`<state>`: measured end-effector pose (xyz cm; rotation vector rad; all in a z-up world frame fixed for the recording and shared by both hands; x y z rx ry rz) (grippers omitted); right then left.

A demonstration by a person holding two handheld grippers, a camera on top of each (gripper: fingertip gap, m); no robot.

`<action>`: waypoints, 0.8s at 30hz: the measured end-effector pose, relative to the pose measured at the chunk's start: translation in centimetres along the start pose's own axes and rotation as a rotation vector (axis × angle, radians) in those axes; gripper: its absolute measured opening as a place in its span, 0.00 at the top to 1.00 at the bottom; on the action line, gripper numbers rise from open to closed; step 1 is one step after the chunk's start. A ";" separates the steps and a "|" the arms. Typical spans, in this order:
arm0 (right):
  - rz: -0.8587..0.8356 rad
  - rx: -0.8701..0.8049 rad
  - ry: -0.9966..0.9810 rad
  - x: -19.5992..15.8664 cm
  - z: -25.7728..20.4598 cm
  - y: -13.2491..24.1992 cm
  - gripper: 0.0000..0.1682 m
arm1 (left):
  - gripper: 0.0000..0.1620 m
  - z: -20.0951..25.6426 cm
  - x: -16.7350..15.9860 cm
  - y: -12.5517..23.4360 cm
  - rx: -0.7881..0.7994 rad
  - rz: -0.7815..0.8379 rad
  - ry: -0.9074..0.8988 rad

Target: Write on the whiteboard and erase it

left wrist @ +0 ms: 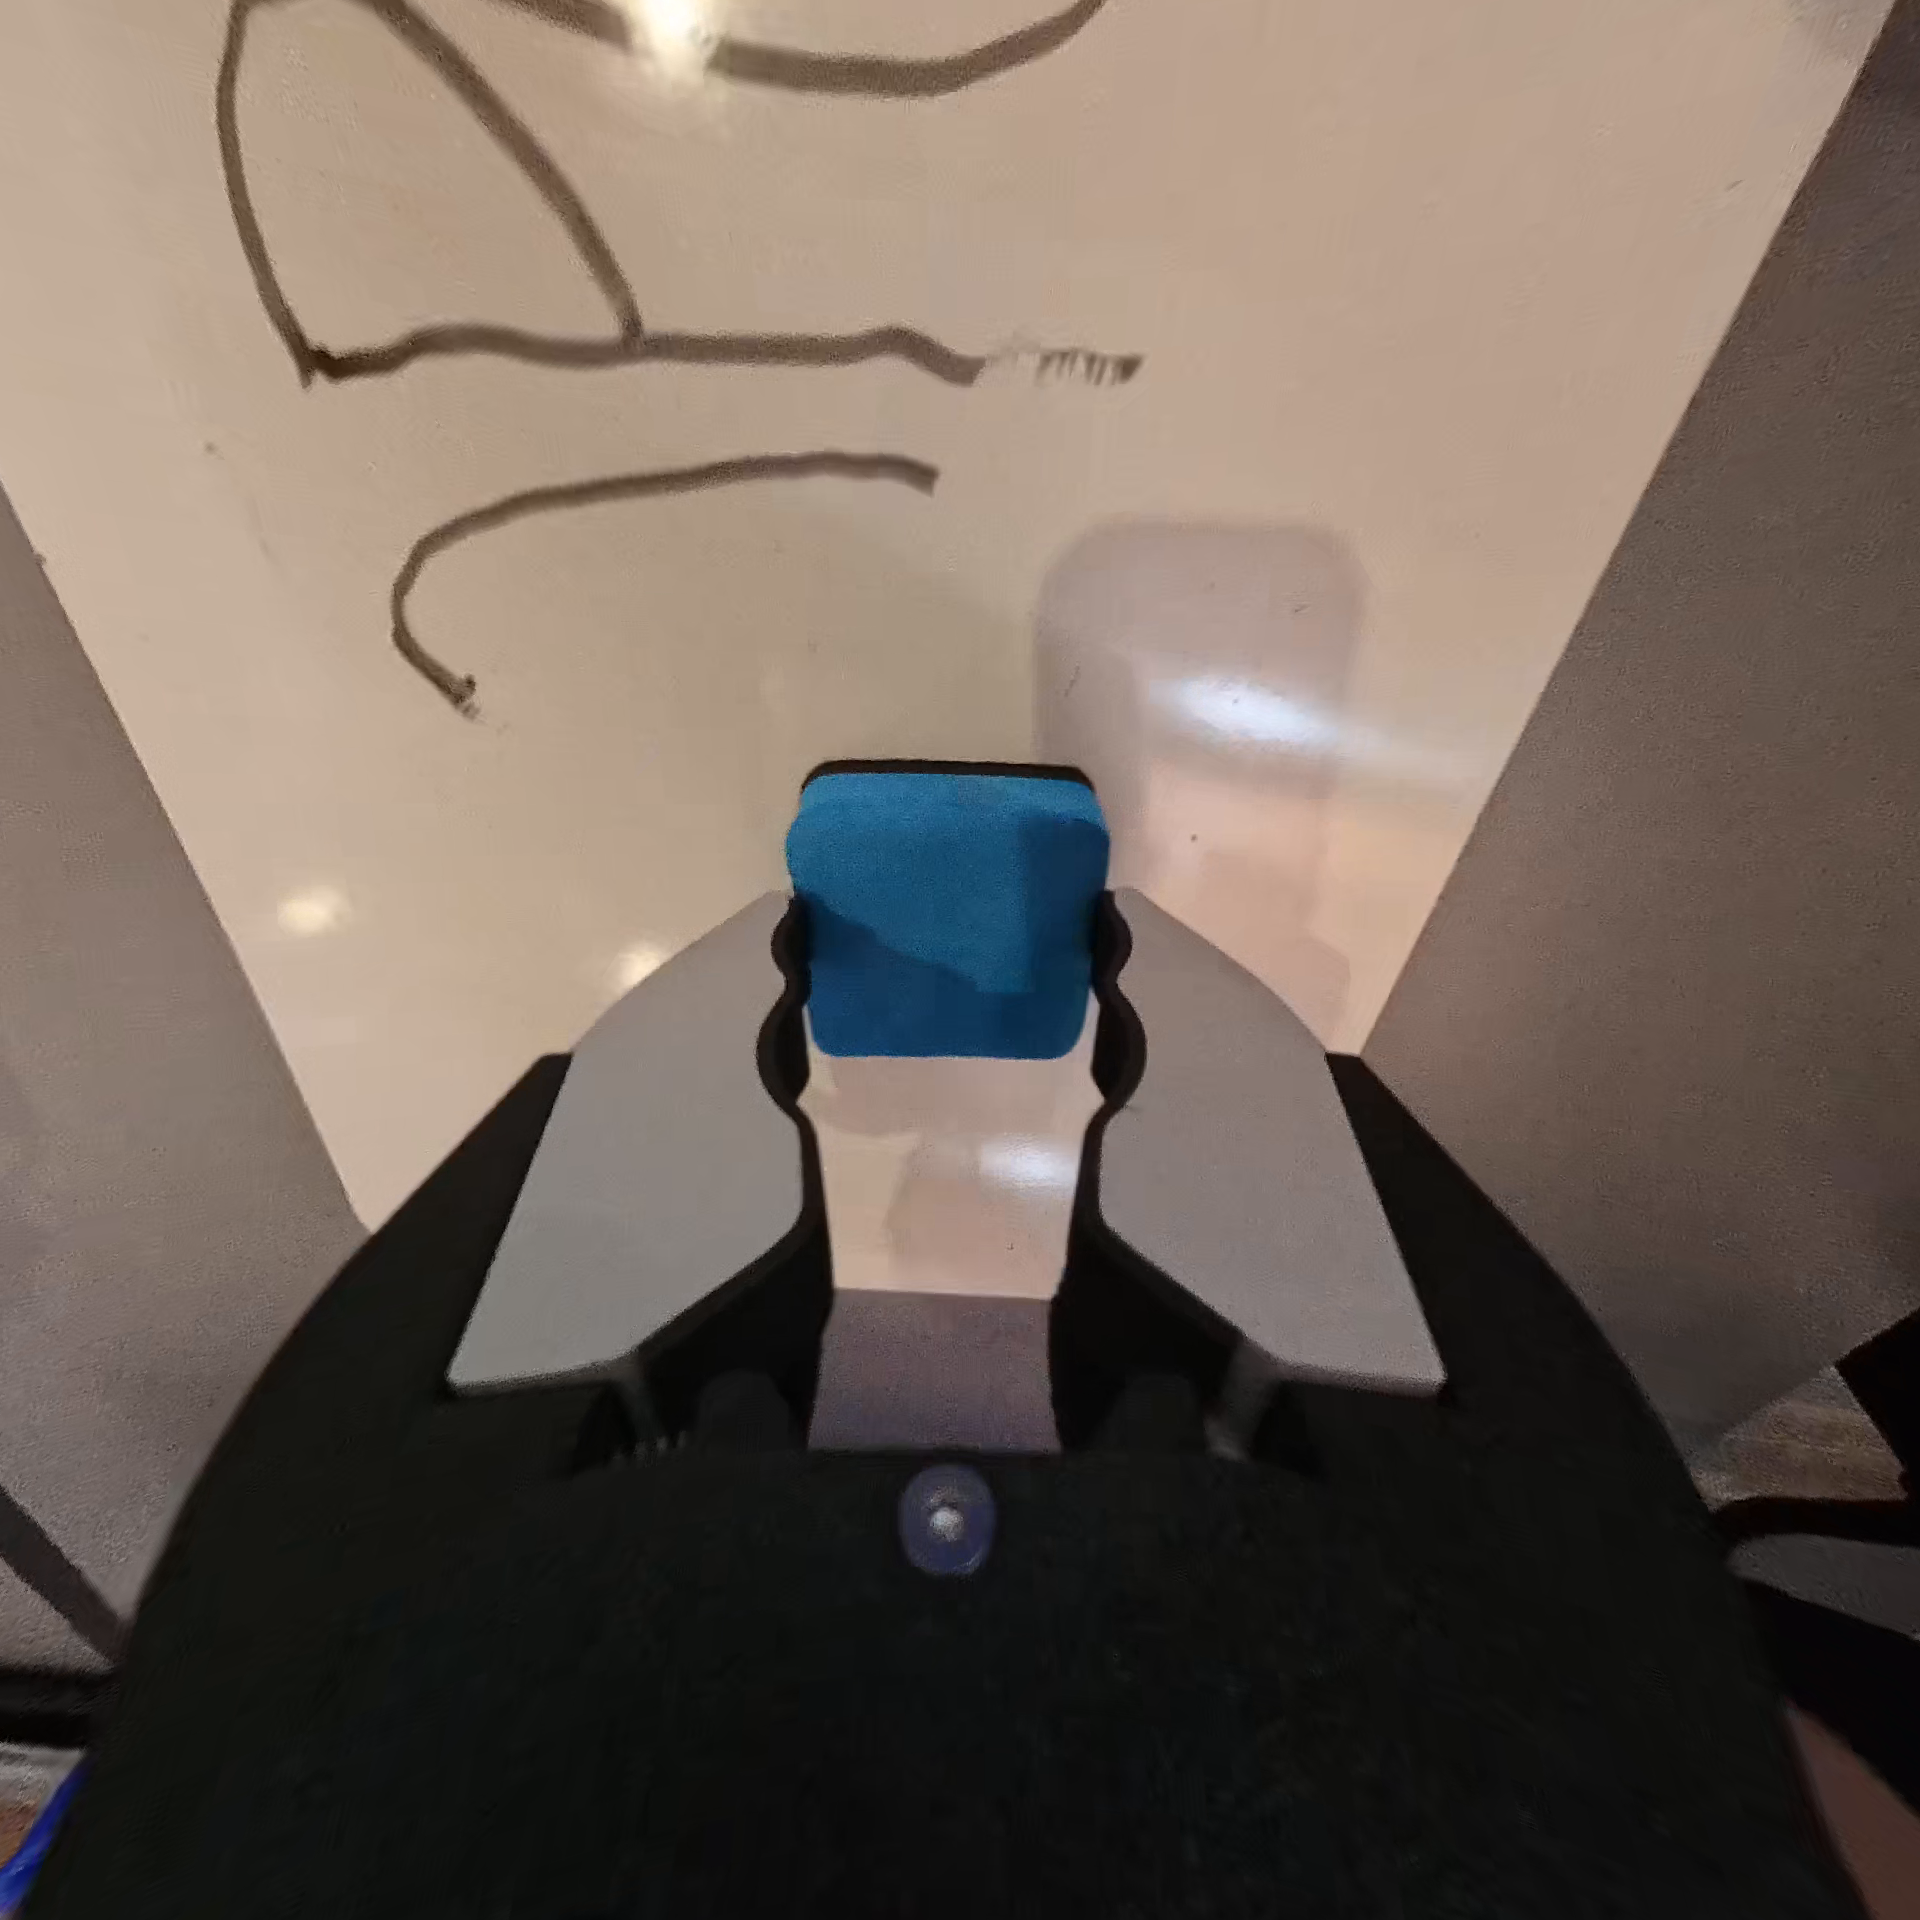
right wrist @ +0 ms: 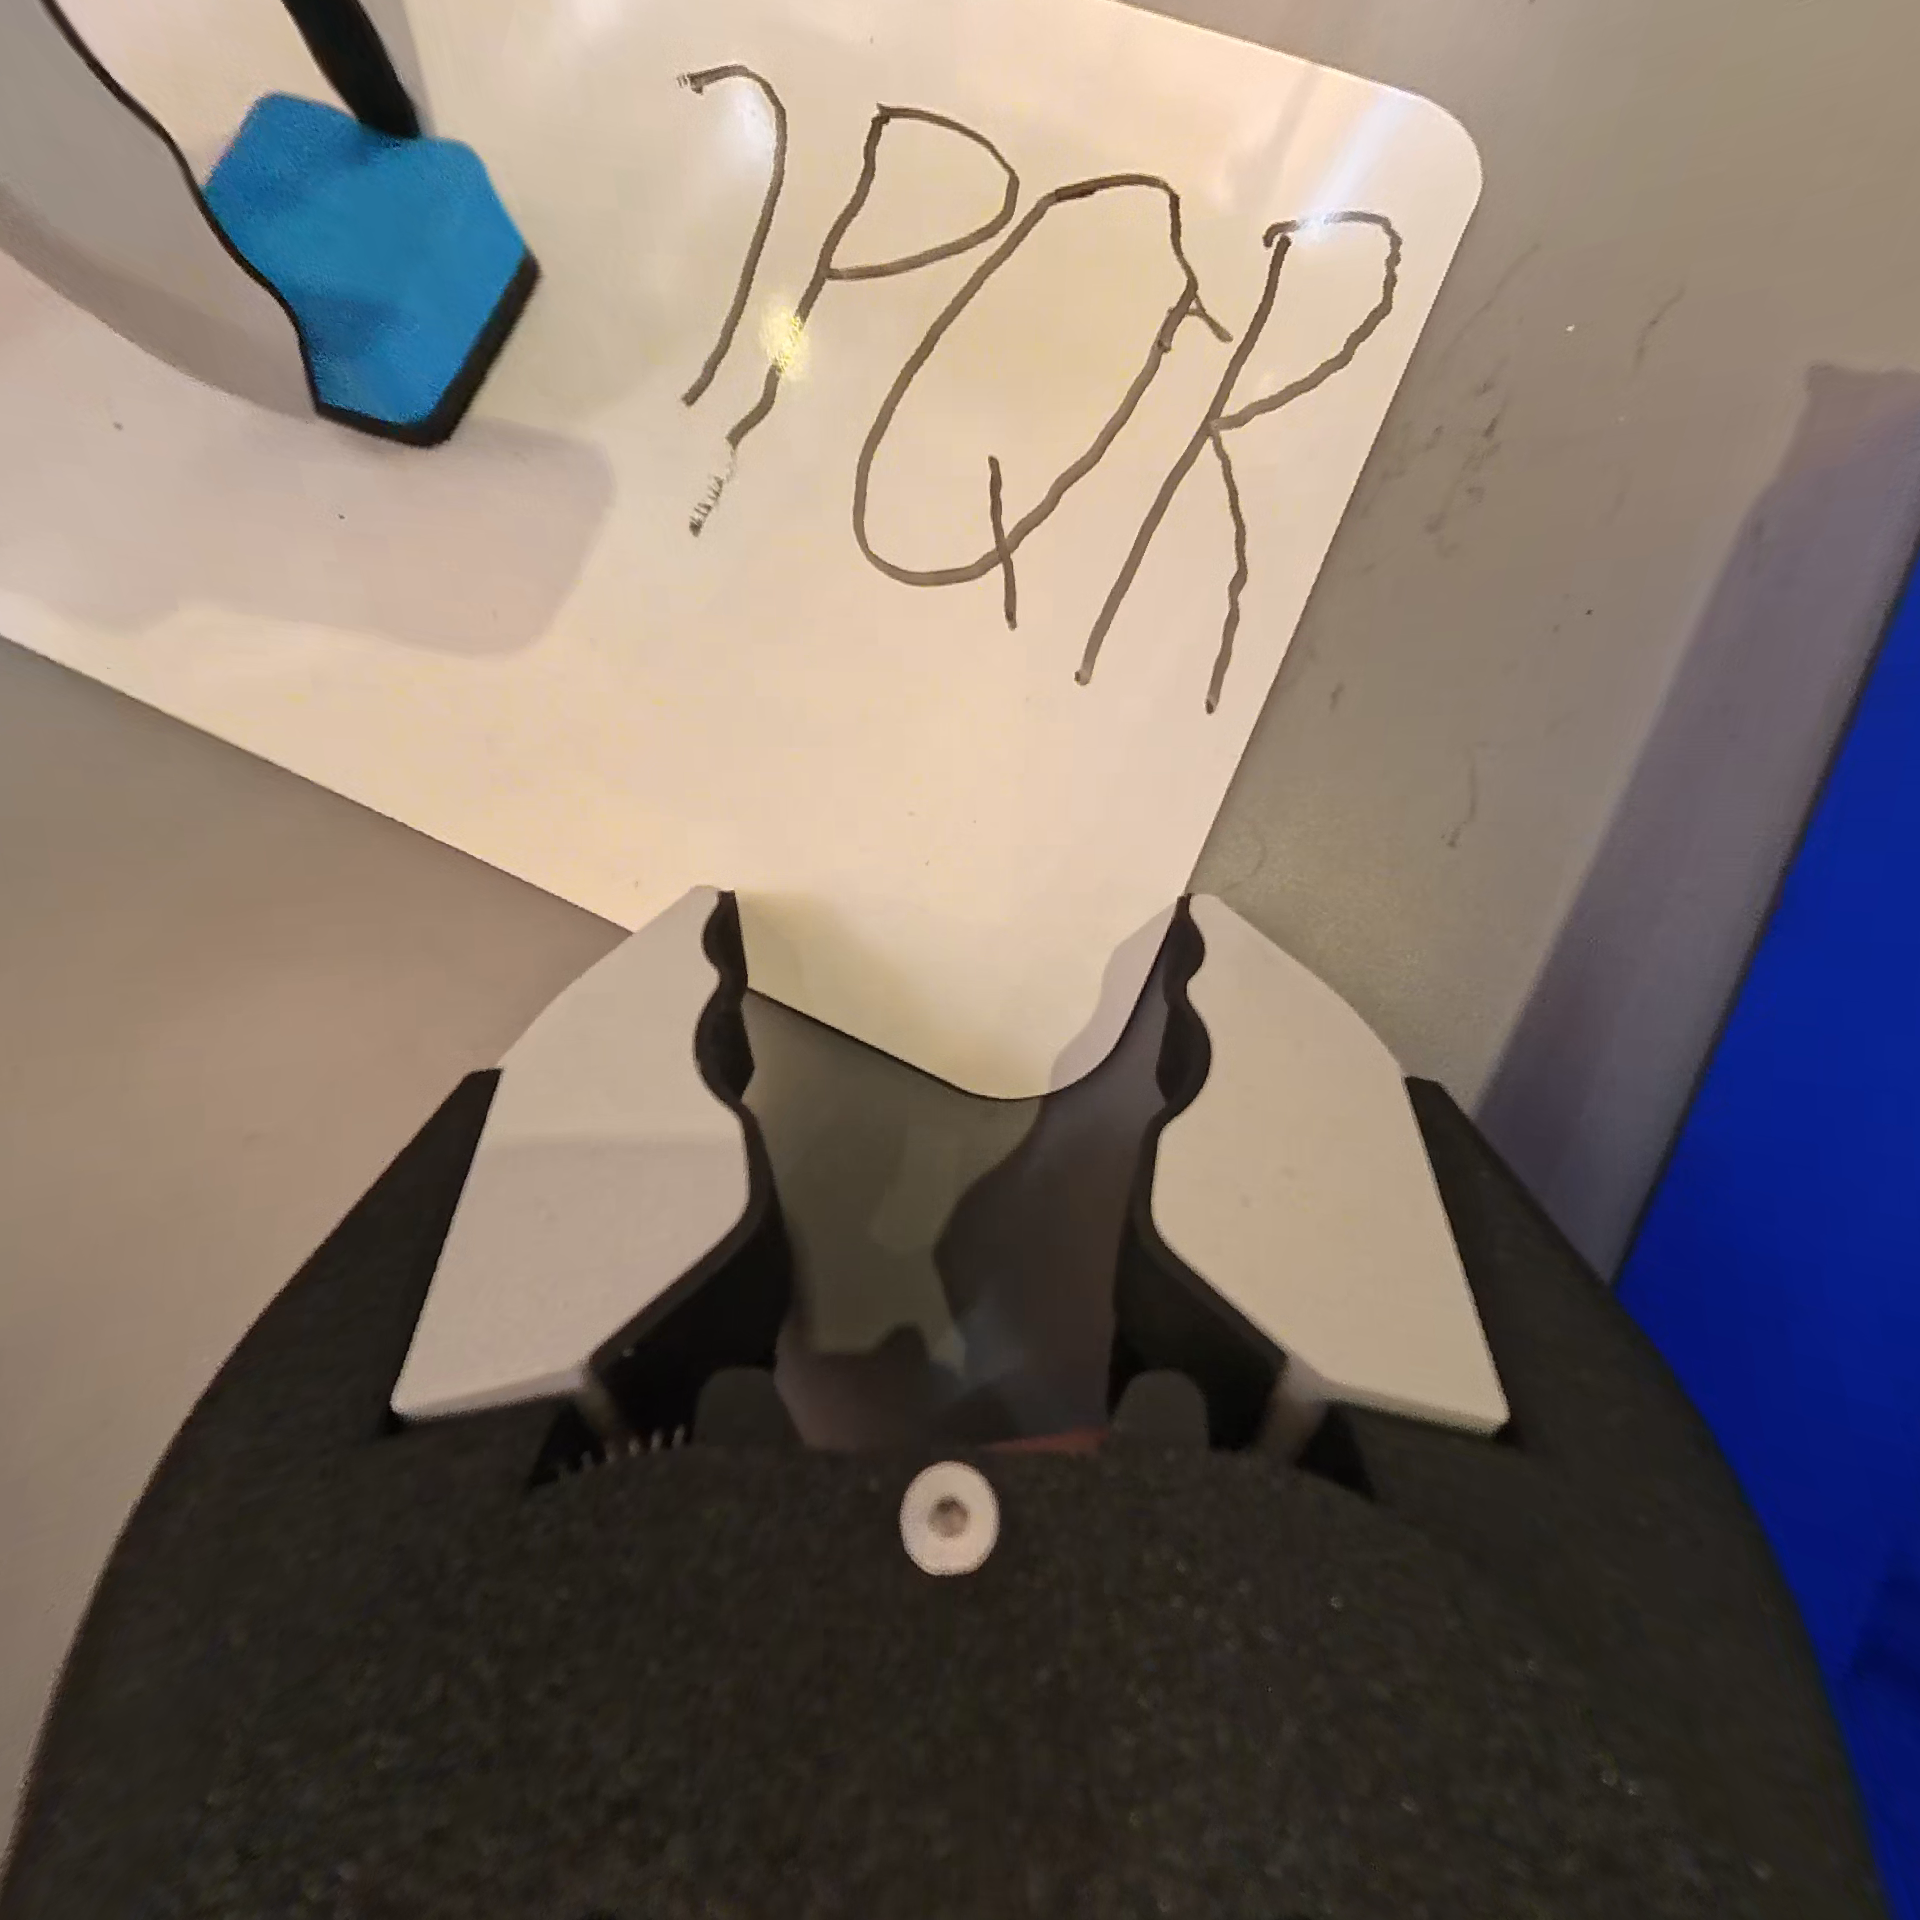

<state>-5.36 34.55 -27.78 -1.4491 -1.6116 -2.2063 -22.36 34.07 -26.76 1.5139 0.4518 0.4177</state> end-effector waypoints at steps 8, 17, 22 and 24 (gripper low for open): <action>-0.001 0.000 0.002 0.0 0.0 0.0 0.54 | 0.68 1.9 5.4 0.1 -0.022 0.023 -0.135; 0.000 0.000 0.002 0.0 0.0 0.0 0.54 | 0.68 -6.8 0.9 0.0 -0.013 -0.052 0.092; 0.000 0.000 0.001 0.0 0.0 0.0 0.54 | 0.68 -2.2 7.9 0.0 -0.018 0.013 -0.130; 0.000 0.000 0.001 0.0 0.0 0.0 0.54 | 0.68 -1.3 8.6 0.1 -0.022 0.010 -0.164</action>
Point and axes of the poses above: each gripper's, where its closed fingertips meet, y back along the fingers, x out of its top, z = x × y across the jaws, the point moved 1 cm from there along y, back along the fingers, and after that the axes turned 4 degrees about y, right-handed, at the moved point
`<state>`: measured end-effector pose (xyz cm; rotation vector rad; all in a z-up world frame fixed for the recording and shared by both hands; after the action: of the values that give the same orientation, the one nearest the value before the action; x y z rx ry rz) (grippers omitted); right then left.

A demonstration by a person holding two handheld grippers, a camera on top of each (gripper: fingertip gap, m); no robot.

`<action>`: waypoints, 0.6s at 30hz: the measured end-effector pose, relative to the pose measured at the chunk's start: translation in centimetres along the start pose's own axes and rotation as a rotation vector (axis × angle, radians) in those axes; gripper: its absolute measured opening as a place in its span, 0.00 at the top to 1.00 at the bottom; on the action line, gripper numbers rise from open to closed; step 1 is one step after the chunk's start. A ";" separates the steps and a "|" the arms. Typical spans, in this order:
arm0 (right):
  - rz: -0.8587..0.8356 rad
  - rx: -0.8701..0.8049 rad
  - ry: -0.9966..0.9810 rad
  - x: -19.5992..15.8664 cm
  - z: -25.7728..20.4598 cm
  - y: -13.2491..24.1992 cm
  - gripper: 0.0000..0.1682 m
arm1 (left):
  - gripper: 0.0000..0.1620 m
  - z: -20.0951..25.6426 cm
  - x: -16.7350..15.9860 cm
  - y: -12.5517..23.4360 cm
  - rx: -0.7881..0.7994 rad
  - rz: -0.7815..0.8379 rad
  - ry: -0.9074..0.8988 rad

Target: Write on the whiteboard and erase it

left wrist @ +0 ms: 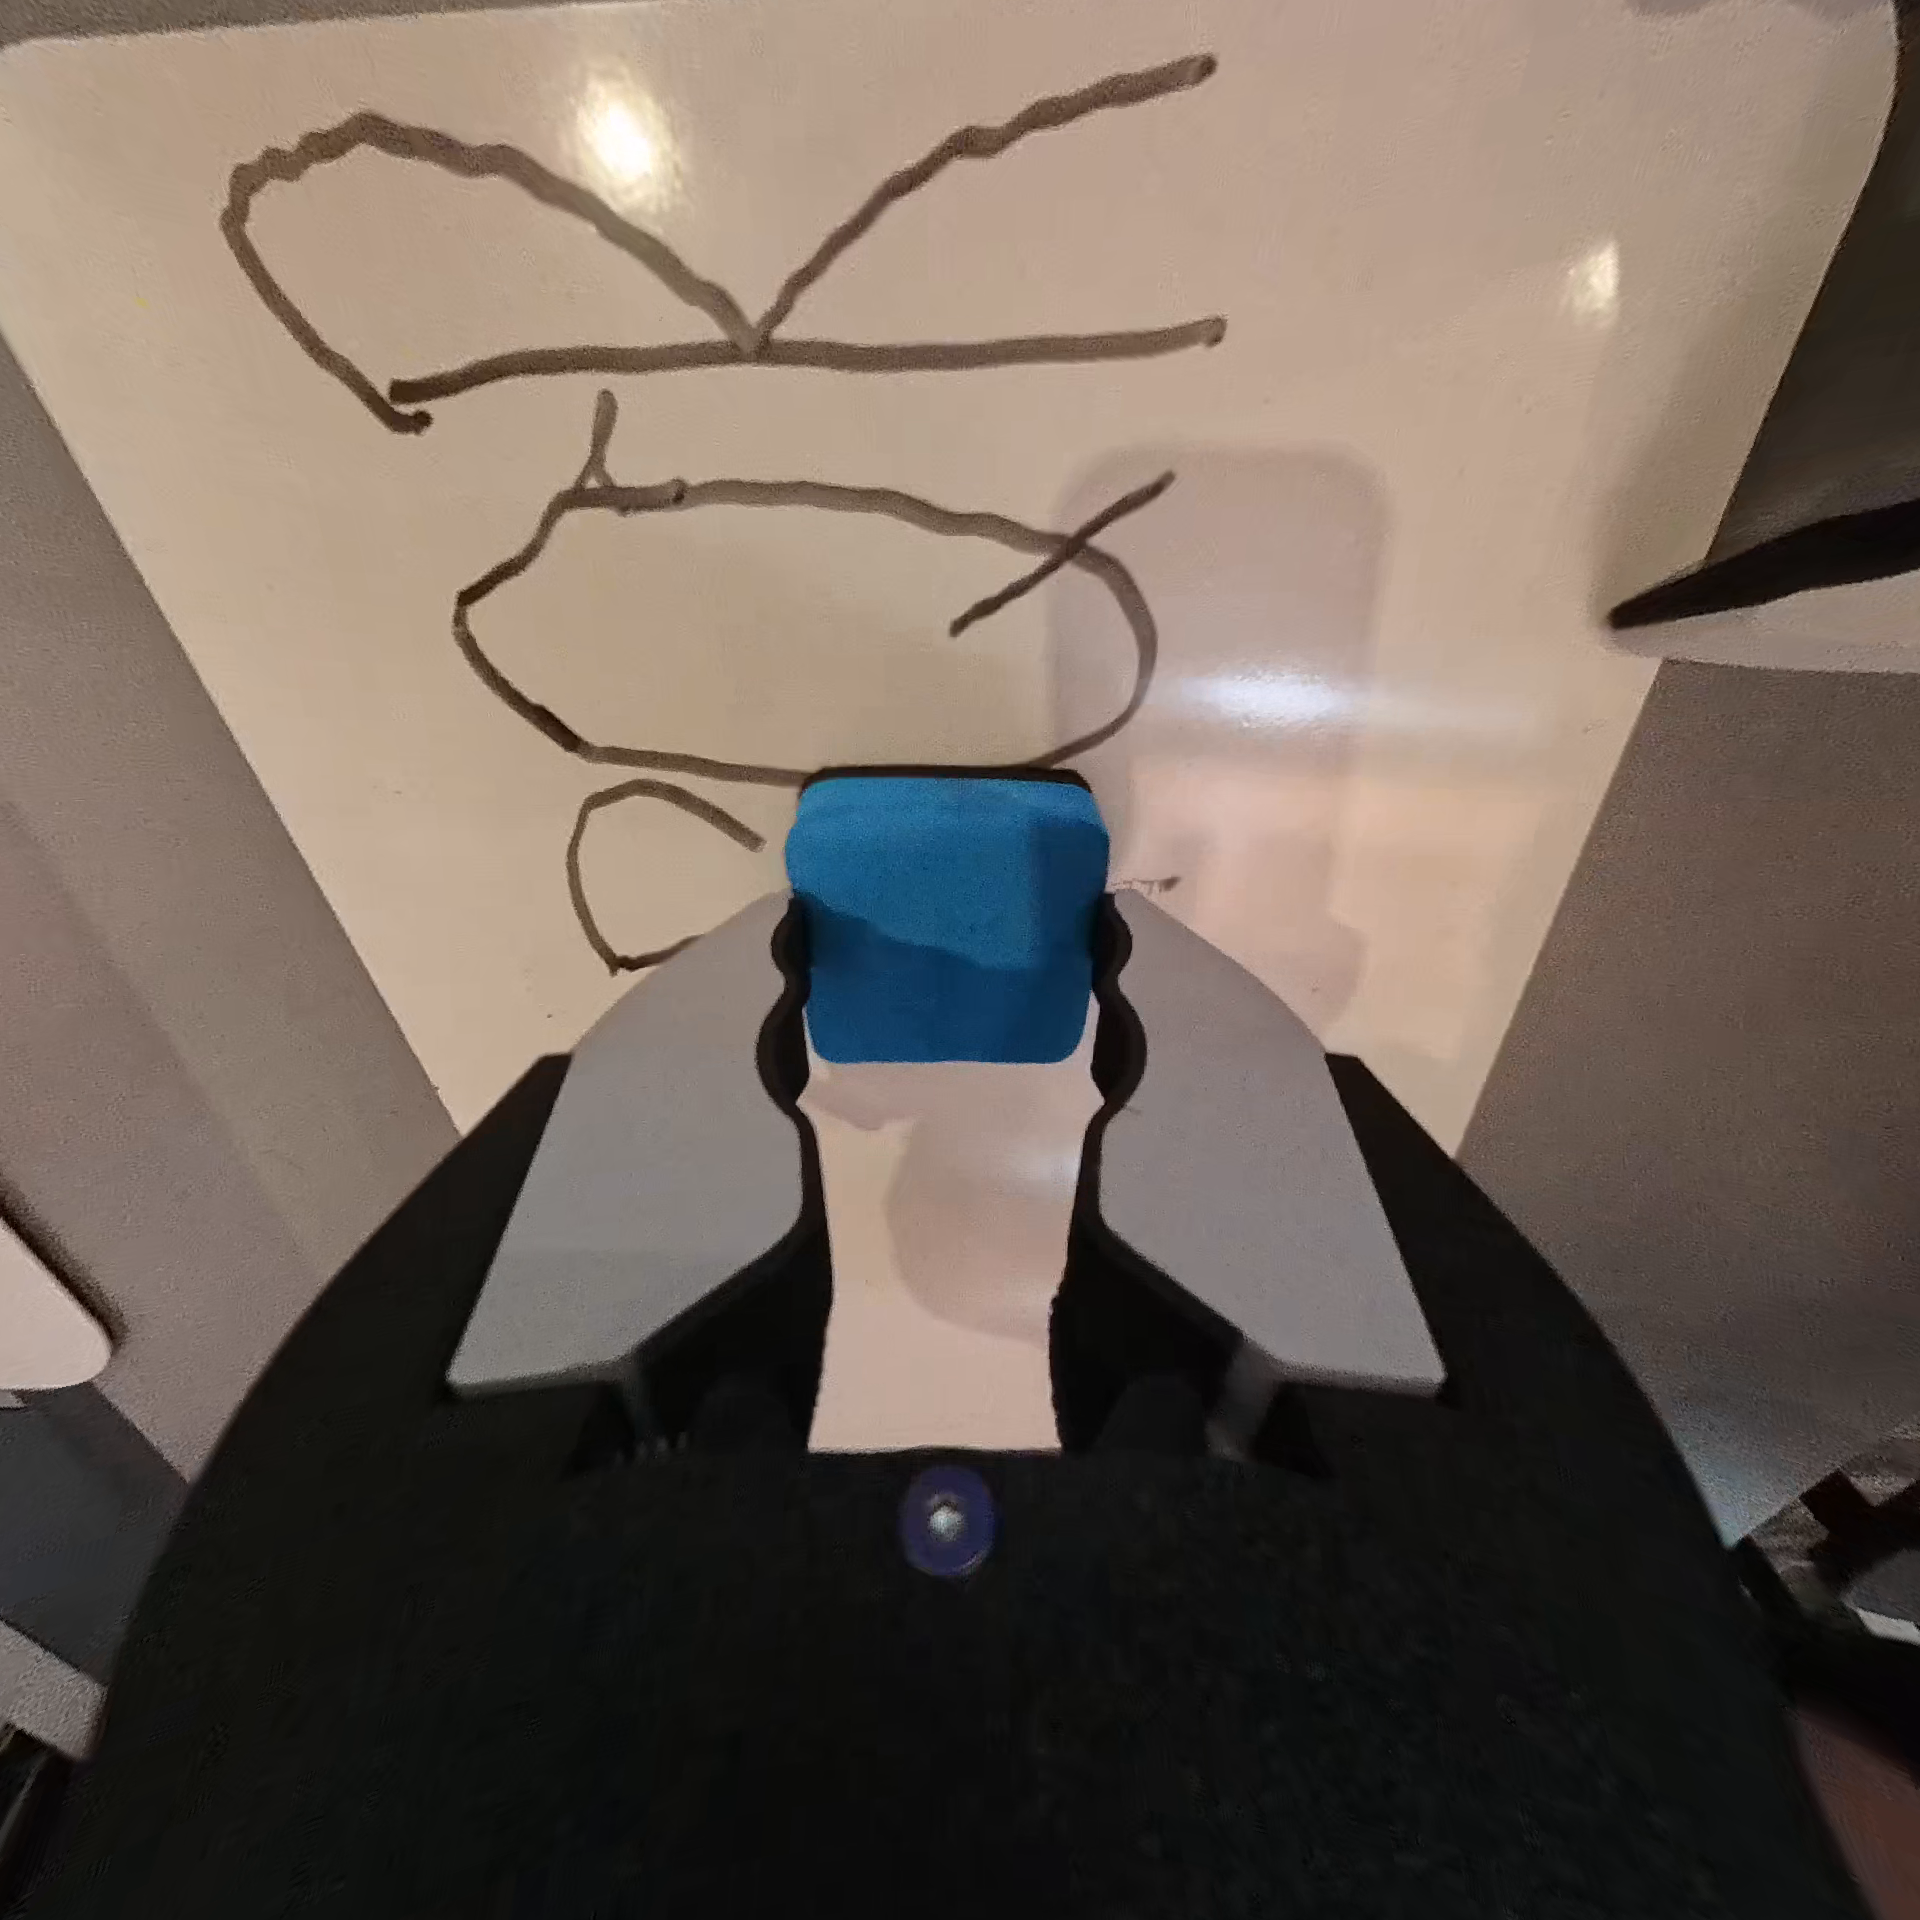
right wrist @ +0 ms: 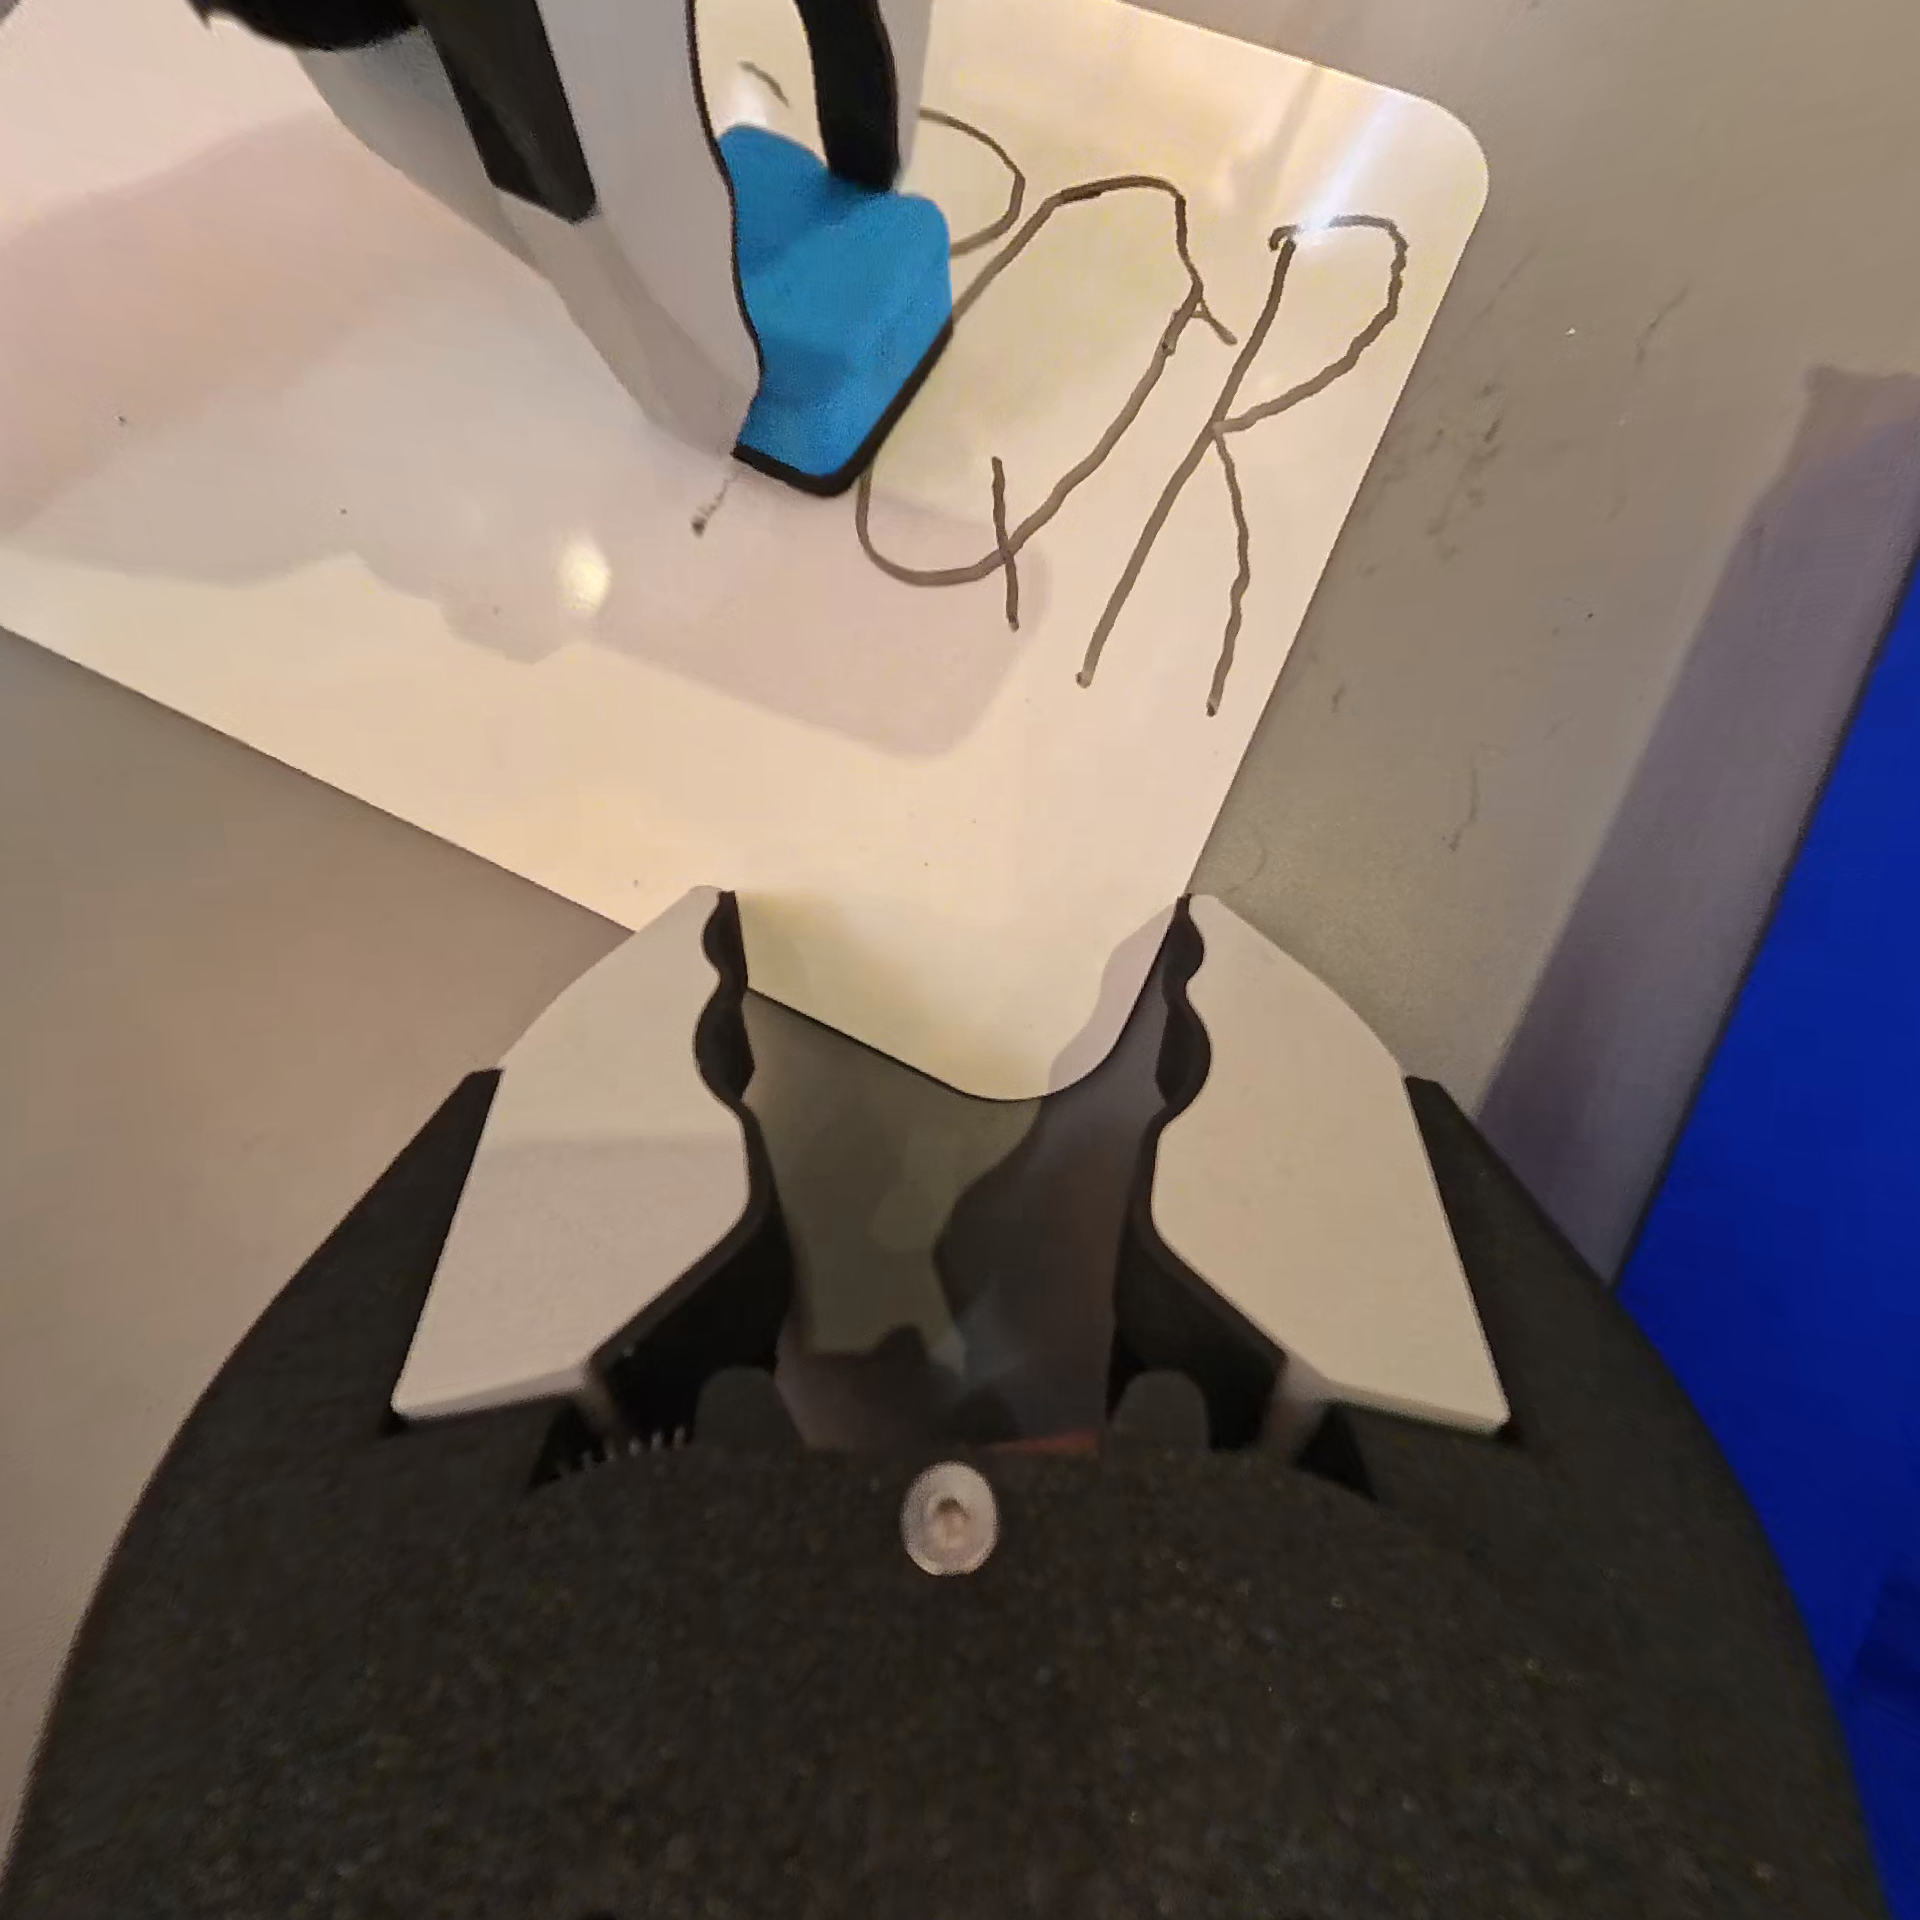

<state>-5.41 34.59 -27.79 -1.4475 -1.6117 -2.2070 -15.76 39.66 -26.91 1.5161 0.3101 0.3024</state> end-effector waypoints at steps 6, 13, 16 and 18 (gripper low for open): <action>0.001 0.001 0.001 0.0 0.0 0.0 0.54 | 0.68 -5.0 -8.3 0.2 0.026 -0.108 0.223; 0.000 0.000 0.001 0.0 0.0 0.0 0.54 | 0.68 -4.0 -2.4 0.1 -0.002 -0.007 0.113; 0.000 -0.001 0.001 0.0 0.0 0.0 0.54 | 0.68 -0.9 2.6 0.0 -0.003 0.021 -0.041; 0.000 0.000 0.000 0.0 0.0 0.0 0.54 | 0.68 -1.0 2.5 0.1 -0.016 -0.014 -0.039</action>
<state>-5.41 34.64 -27.78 -1.4474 -1.6111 -2.2069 -13.82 41.54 -26.92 1.5021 0.2867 0.2628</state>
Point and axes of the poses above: each gripper's, where its closed fingertips meet, y back along the fingers, x out of its top, z = x × y across the jaws, the point moved 1 cm from there along y, back along the fingers, and after that the axes turned 4 degrees about y, right-handed, at the moved point
